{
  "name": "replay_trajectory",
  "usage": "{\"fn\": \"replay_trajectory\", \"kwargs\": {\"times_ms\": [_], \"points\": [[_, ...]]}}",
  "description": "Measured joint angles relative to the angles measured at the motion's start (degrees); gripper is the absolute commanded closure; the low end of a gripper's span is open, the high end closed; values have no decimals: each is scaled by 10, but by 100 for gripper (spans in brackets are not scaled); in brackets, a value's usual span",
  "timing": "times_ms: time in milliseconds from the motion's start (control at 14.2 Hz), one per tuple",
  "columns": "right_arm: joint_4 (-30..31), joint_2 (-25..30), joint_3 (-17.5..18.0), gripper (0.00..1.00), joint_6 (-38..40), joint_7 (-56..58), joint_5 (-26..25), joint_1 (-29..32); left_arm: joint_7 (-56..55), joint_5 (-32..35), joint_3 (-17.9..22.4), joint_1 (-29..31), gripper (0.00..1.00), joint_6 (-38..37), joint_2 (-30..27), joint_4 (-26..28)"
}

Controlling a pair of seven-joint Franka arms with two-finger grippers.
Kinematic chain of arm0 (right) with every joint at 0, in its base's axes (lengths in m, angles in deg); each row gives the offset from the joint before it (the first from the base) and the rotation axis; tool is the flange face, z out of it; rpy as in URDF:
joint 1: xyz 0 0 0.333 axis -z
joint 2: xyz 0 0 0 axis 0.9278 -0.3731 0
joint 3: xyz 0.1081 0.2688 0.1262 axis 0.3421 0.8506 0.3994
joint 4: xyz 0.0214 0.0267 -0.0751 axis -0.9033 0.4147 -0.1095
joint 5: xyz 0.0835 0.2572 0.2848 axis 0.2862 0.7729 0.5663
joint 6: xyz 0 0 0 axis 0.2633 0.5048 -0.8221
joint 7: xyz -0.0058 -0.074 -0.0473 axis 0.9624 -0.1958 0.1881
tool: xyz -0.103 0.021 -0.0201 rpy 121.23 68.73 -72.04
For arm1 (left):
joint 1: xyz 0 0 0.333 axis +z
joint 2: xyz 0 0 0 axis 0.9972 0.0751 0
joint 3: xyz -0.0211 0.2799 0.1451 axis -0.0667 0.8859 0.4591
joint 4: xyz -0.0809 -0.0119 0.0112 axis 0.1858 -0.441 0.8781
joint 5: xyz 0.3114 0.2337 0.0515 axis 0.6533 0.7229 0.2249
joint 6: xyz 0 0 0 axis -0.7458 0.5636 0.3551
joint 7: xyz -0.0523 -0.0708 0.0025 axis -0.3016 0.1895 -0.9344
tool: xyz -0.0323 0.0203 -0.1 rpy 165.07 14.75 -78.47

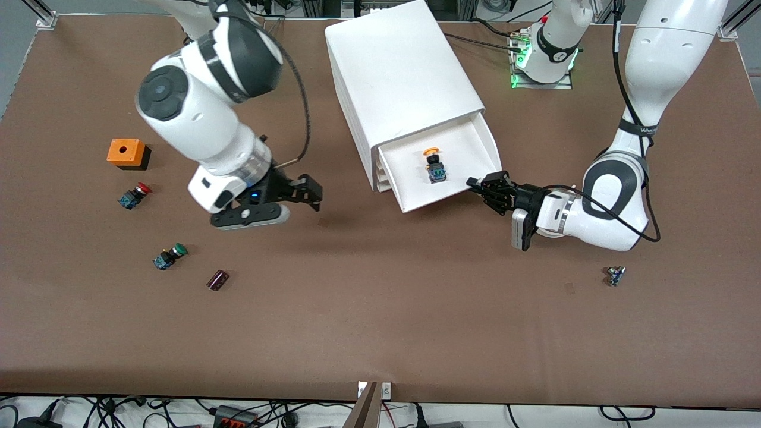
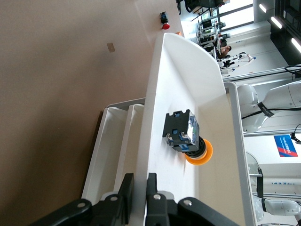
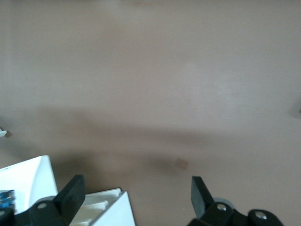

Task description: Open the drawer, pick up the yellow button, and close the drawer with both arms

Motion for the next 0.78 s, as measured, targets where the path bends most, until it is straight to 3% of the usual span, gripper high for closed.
{"fn": "replay_trajectory", "kwargs": {"times_ms": [352,775], "points": [[-55,-38,0,0,-6,-6,-9,-47,-52,40,5,11,0,-28,1,-20],[-113,-91,-1,0,-37,-99,-81,-148,-324,226,0,14,0,-123,-59,-137]]}}
